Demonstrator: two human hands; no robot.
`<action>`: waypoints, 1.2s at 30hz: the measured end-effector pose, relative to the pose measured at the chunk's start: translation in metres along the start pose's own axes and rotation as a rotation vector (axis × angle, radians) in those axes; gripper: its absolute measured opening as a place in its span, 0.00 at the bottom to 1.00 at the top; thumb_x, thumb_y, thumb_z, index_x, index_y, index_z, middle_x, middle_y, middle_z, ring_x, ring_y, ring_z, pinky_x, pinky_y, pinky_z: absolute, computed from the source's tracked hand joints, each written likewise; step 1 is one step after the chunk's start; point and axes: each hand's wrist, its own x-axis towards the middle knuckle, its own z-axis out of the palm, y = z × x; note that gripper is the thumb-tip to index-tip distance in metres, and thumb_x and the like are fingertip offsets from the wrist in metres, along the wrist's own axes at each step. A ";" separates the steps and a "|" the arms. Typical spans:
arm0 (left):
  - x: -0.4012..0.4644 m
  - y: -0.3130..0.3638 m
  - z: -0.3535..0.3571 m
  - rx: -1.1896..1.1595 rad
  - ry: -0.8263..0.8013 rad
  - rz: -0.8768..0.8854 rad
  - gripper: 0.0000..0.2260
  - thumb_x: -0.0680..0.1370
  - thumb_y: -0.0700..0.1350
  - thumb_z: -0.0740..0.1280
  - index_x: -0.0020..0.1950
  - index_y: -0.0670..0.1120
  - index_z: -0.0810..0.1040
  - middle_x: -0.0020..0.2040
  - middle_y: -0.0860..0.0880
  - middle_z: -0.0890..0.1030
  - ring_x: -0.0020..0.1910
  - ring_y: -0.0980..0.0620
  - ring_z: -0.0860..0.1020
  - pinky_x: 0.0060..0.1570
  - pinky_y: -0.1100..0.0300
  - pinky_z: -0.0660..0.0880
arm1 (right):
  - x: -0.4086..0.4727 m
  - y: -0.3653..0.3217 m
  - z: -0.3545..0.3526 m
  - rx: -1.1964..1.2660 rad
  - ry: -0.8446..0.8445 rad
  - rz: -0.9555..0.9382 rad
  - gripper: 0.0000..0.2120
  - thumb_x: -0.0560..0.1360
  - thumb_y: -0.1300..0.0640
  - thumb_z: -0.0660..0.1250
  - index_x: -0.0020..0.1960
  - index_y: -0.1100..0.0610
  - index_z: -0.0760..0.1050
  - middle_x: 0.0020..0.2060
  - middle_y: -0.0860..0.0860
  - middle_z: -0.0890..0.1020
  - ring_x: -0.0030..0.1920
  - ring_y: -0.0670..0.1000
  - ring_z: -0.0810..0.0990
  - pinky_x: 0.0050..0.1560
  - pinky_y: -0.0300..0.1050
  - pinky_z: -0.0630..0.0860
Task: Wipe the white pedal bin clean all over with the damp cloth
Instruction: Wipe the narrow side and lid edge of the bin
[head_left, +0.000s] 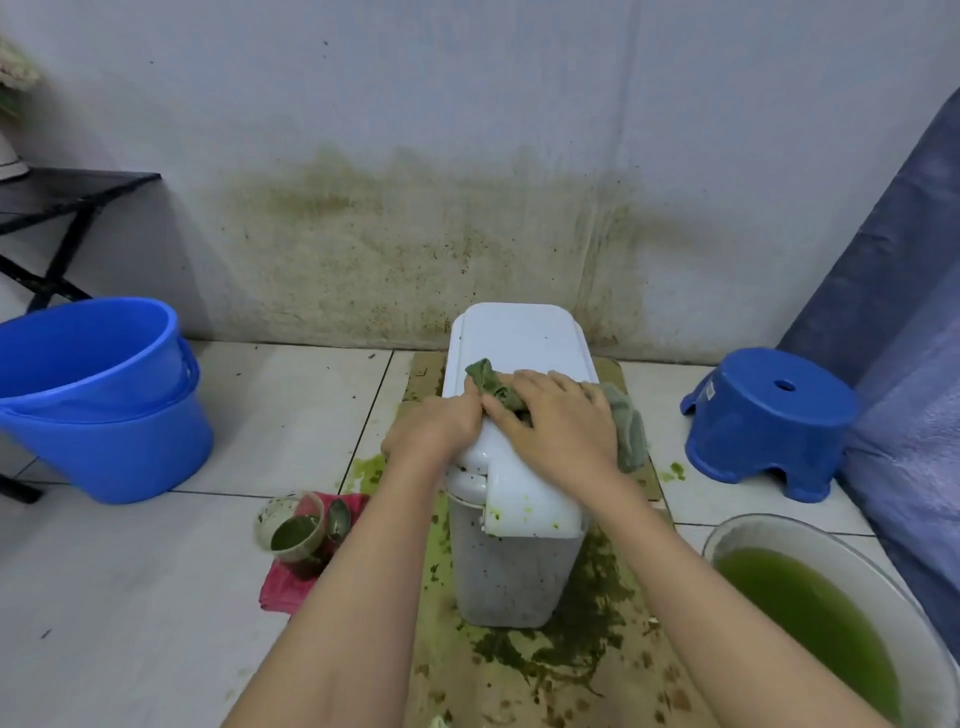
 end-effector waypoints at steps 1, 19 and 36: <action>0.004 -0.003 0.000 -0.014 -0.031 0.044 0.42 0.66 0.73 0.39 0.71 0.54 0.66 0.67 0.43 0.72 0.60 0.43 0.72 0.61 0.47 0.68 | -0.018 -0.006 -0.003 -0.003 -0.015 0.015 0.27 0.77 0.33 0.46 0.72 0.41 0.63 0.72 0.41 0.65 0.72 0.49 0.59 0.68 0.50 0.53; -0.077 -0.021 0.000 -0.154 0.458 0.376 0.16 0.81 0.45 0.60 0.69 0.44 0.71 0.65 0.43 0.70 0.65 0.43 0.66 0.64 0.53 0.64 | -0.042 0.012 -0.049 0.750 0.006 0.384 0.25 0.81 0.43 0.48 0.74 0.53 0.59 0.71 0.52 0.66 0.72 0.56 0.61 0.70 0.58 0.62; -0.137 -0.055 0.084 -0.199 0.683 0.385 0.17 0.81 0.41 0.57 0.70 0.45 0.70 0.71 0.50 0.69 0.58 0.52 0.65 0.54 0.66 0.58 | -0.049 0.004 0.018 0.612 0.171 0.471 0.28 0.81 0.44 0.46 0.77 0.53 0.47 0.76 0.50 0.52 0.76 0.52 0.50 0.73 0.56 0.51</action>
